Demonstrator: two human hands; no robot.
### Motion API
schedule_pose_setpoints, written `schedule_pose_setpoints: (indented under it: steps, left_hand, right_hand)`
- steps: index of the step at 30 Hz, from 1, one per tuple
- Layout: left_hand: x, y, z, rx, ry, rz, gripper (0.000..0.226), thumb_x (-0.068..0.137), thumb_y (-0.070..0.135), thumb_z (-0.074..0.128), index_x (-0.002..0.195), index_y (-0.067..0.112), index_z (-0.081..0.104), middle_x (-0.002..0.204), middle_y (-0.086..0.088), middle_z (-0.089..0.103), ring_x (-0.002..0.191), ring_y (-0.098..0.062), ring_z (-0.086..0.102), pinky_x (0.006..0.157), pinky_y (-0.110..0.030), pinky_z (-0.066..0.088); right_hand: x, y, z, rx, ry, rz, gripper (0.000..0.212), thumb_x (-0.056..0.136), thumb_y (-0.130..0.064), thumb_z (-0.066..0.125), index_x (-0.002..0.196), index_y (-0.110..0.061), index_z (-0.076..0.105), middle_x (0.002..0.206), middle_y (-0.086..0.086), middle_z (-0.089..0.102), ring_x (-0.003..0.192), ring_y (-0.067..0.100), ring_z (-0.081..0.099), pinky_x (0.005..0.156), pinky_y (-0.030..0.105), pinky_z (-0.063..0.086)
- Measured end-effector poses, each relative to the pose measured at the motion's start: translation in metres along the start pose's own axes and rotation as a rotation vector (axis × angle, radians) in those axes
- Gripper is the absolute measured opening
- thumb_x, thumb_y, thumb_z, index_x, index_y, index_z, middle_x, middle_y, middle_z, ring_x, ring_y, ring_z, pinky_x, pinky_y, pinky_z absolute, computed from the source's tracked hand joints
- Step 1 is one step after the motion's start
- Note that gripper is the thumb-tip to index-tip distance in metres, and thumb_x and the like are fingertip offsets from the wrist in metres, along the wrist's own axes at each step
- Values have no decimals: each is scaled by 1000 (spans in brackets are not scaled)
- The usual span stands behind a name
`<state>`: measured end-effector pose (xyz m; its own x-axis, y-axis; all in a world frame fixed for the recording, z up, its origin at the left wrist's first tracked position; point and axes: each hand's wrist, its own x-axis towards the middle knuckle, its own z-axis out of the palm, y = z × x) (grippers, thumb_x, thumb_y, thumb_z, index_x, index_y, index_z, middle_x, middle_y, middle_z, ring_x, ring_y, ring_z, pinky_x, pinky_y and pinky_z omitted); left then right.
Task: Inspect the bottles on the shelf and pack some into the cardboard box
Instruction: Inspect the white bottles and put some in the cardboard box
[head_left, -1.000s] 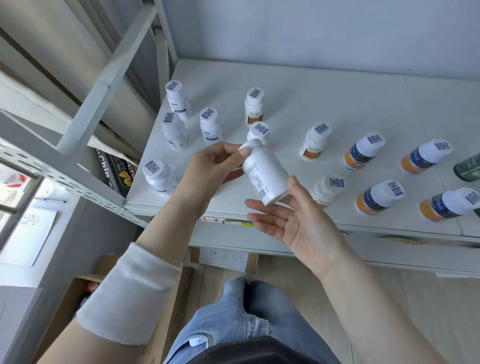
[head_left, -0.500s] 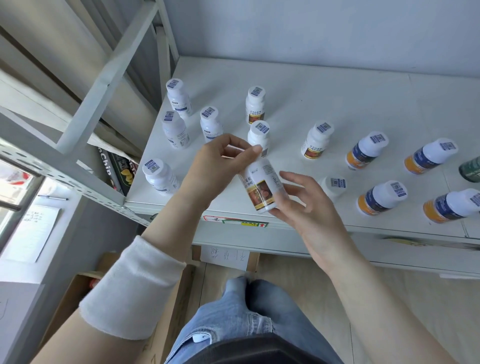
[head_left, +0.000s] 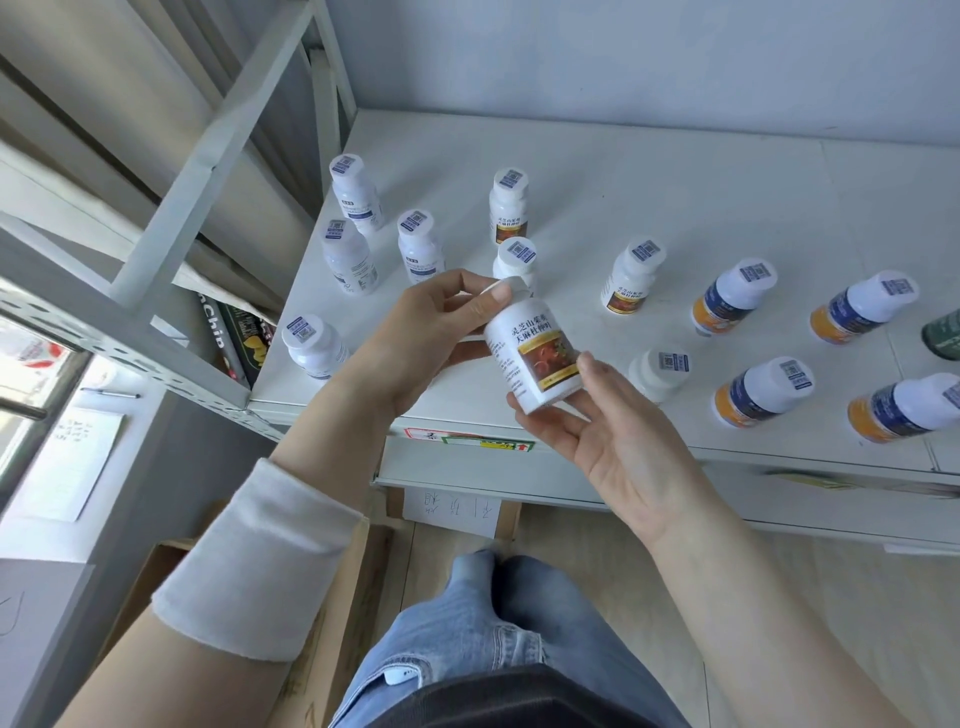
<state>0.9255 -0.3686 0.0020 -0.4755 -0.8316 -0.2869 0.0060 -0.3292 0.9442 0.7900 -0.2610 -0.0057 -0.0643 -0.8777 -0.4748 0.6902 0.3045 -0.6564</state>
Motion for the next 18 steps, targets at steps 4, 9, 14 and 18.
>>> schedule_pose_setpoints:
  steps: [4,9,14,18]
  left_hand:
    - [5,-13,6,-99,7,-130,19,93,20,51,92,8,66,90,-5,70,82,-14,67,73,-21,56]
    - [7,-23,15,-348,-34,-334,25,94,24,48,95,5,65,85,-2,73,75,-8,69,65,-18,56]
    - [9,-22,8,-313,-36,-150,20,95,14,47,94,5,64,84,-3,73,80,-11,69,73,-20,55]
    - [3,-13,2,-110,-101,27,18,89,8,52,104,5,61,101,-8,67,93,-15,65,84,-22,52]
  right_hand:
    - [-2,-4,5,-269,170,-187,38,63,-41,61,86,-12,58,92,9,66,78,18,67,62,26,56]
    - [-2,-20,10,-373,224,-216,56,64,-49,59,91,1,63,87,5,64,70,22,66,66,28,58]
    - [-6,-15,1,-457,152,-179,58,54,-51,66,99,-14,65,105,10,68,94,21,68,77,29,57]
    - [-2,1,-9,-383,123,-201,47,62,-26,70,106,-19,58,110,1,65,95,13,67,86,31,54]
